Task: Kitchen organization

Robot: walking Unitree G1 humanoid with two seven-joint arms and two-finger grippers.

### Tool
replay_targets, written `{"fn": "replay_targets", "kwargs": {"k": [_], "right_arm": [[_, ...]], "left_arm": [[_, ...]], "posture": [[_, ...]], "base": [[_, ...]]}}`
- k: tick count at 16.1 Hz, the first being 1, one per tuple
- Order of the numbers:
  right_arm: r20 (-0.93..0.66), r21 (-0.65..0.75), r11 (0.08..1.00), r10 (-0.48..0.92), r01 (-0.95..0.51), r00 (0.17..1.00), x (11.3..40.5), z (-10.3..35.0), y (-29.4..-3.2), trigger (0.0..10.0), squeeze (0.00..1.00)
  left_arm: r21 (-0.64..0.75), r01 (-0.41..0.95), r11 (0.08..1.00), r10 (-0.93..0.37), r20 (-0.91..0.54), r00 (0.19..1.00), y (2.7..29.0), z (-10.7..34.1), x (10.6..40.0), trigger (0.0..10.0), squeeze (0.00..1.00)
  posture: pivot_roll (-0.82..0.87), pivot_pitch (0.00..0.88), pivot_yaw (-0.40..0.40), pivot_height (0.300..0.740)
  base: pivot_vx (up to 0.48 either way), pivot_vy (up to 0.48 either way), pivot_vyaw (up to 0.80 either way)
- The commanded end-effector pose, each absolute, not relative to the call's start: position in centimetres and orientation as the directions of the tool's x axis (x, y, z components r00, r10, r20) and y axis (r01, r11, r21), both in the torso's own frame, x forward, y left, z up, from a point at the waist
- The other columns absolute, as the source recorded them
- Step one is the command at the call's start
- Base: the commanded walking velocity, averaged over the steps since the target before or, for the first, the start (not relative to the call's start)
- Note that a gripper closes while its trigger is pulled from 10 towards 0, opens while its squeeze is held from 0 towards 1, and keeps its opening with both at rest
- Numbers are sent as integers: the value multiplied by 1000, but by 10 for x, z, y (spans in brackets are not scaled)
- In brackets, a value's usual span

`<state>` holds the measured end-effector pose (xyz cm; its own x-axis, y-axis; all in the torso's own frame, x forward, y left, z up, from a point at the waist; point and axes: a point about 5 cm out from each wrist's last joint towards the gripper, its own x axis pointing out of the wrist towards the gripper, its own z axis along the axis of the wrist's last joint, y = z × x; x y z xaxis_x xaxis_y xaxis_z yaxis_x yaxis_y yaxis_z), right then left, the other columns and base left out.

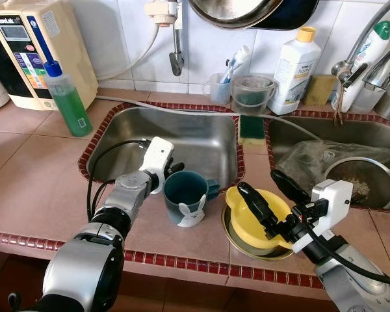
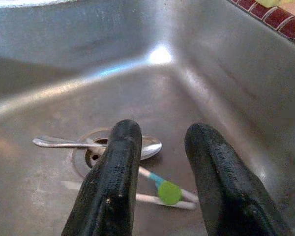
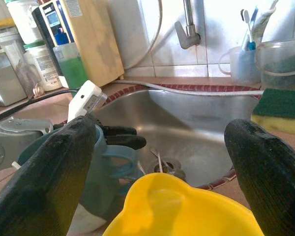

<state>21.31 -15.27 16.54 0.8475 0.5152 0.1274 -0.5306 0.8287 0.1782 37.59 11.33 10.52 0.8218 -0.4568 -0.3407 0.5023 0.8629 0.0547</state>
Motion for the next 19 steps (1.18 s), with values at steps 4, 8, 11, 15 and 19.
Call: {"fn": "replay_targets", "kwargs": {"k": [4,8,11,15,19], "right_arm": [[137,173,825,521,-538,843,217,166,-152,10000,0],[159,164,842,491,-513,857,224,168,-153,10000,0],[178,176,851,467,-495,866,230,170,-154,10000,0],[194,187,854,452,-485,870,237,169,-151,10000,0],[228,201,864,418,-462,880,249,170,-143,10000,0]], "left_arm": [[65,471,880,-430,-312,847,122,119,384,10000,1000],[52,423,905,-404,-207,891,133,146,395,10000,1000],[19,368,929,-364,-110,925,144,165,400,10000,1000],[-13,341,940,-340,35,940,154,184,397,10000,549],[-42,286,957,-273,188,943,162,202,380,10000,0]], "posture": [[-206,0,70,740],[-196,0,66,740],[-184,0,57,740],[-158,3,45,740],[-131,1,34,740]], "base": [[0,0,0],[0,0,0],[0,0,0],[0,0,0],[0,0,0]]}}
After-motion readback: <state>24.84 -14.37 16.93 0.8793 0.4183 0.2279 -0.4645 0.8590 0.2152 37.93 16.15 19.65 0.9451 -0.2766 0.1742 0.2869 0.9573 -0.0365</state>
